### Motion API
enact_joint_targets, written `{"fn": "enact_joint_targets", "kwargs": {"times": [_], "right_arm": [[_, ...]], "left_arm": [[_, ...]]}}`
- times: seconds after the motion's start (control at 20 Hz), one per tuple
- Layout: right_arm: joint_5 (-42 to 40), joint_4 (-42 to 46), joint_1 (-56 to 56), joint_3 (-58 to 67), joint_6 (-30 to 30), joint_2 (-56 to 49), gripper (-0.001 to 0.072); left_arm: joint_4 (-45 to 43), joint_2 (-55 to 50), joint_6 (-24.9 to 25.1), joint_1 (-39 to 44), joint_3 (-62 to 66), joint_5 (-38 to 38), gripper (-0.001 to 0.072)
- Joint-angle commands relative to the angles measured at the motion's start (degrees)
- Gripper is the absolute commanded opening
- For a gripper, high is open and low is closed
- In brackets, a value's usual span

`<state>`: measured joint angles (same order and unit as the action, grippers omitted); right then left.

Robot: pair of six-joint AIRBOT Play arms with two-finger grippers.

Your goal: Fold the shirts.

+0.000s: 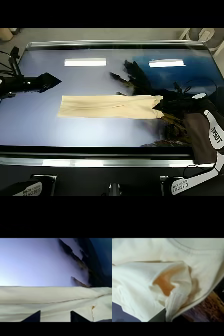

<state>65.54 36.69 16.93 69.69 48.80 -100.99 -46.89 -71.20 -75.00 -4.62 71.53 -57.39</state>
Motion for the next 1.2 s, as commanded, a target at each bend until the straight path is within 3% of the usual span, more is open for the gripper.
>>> {"fn": "enact_joint_targets", "kwargs": {"times": [0.0,0.1,0.2,0.5,0.85,1.0,1.15], "right_arm": [[0.33,-2.84,-0.61,0.02,-3.28,1.55,0.0017],[0.98,-3.85,-0.61,0.02,-4.55,4.26,0.0015],[2.16,-4.13,-0.61,0.02,-4.55,7.78,0.0015],[9.31,-4.09,-0.66,0.0,-2.08,19.58,0.0015],[10.71,-4.13,-0.66,0.0,1.09,30.64,0.0015],[10.88,-5.16,-0.66,0.02,1.09,34.32,0.0015],[11.61,-6.62,-0.66,0.02,1.05,36.85,0.0015]], "left_arm": [[0.0,-2.03,0.02,3.91,0.02,1.2,0.027],[0.02,-5.01,0.0,8.68,0.02,4.07,0.0121],[0.04,-8.72,0.0,14.38,0.04,8.07,0.0028],[10.69,-20.9,-0.2,26.53,0.42,15.72,0.0027],[15.91,-34.73,-0.24,36.57,9.77,10.36,0.0026],[16.44,-38.84,-3.69,39.26,13.57,8.28,0.0026],[22.88,-41.48,-3.32,41.22,16.96,8.76,0.0026]]}}
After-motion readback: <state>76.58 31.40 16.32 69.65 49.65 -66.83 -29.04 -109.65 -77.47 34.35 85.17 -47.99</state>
